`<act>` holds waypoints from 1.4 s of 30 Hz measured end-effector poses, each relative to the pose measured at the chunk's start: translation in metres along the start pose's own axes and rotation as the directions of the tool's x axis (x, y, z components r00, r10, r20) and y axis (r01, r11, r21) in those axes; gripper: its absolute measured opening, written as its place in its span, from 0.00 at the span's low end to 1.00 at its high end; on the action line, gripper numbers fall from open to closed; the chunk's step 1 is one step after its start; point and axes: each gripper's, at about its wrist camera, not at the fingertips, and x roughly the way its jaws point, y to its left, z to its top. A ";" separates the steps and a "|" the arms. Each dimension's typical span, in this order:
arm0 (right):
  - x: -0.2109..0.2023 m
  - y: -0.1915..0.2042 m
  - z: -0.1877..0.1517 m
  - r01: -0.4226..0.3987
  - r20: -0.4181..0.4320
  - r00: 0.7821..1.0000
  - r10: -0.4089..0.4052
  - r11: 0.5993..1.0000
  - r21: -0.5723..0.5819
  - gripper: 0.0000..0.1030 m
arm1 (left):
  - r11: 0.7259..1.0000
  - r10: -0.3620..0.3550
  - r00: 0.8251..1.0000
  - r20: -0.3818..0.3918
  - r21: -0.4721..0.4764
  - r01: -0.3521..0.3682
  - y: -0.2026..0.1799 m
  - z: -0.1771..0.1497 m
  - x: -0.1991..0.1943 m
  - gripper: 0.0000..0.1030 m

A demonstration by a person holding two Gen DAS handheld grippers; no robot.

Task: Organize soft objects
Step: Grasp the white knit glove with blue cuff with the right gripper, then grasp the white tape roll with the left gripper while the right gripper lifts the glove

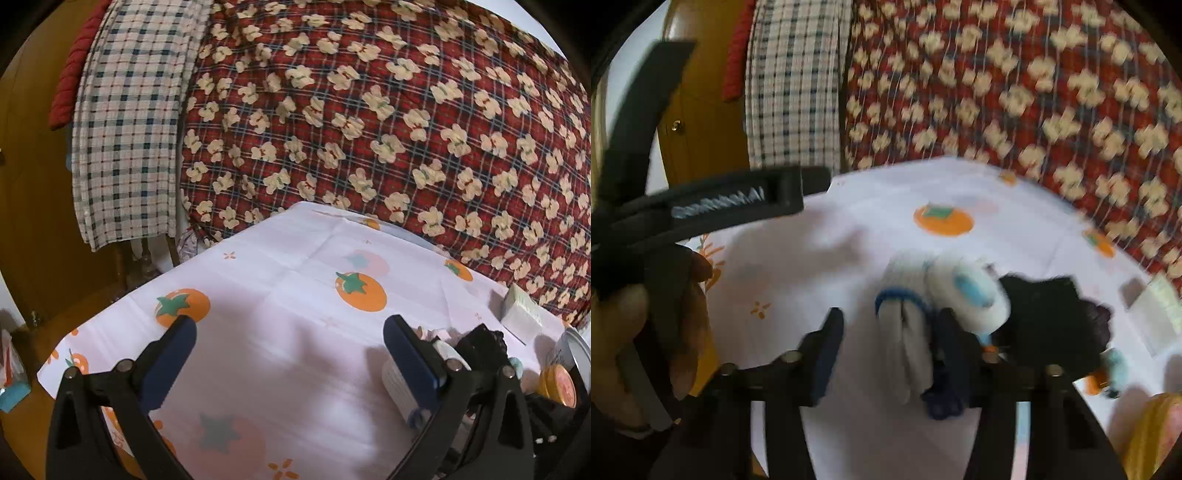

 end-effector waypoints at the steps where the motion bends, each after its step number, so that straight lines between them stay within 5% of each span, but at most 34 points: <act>1: 0.004 -0.001 -0.001 0.005 -0.016 1.000 -0.005 1.000 0.009 0.39 | 1.000 -0.008 1.000 -0.004 0.000 0.008 0.000 -0.001 0.000 1.00; 4: 0.005 -0.008 -0.004 0.000 -0.038 0.999 0.001 0.999 0.038 0.15 | 0.999 -0.040 0.999 -0.018 -0.016 0.040 0.001 -0.001 0.001 1.00; 14: -0.047 -0.016 -0.007 -0.134 0.187 0.976 0.116 0.988 0.083 0.13 | 0.999 -0.034 0.999 -0.006 -0.028 0.034 0.002 -0.004 -0.010 1.00; 30: -0.089 -0.085 -0.024 0.193 0.332 0.916 -0.227 0.972 0.131 0.13 | 0.984 -0.109 0.979 -0.170 0.120 0.131 -0.081 -0.021 0.021 0.98; 35: -0.098 -0.096 -0.036 0.226 0.348 0.900 -0.261 0.964 0.138 0.13 | 0.973 -0.093 0.964 -0.248 0.184 0.141 -0.101 -0.030 0.042 0.73; 42: -0.109 -0.106 -0.045 0.206 0.380 0.889 -0.257 0.964 0.169 0.13 | 0.972 -0.061 0.954 -0.292 0.201 0.124 -0.106 -0.033 0.050 0.68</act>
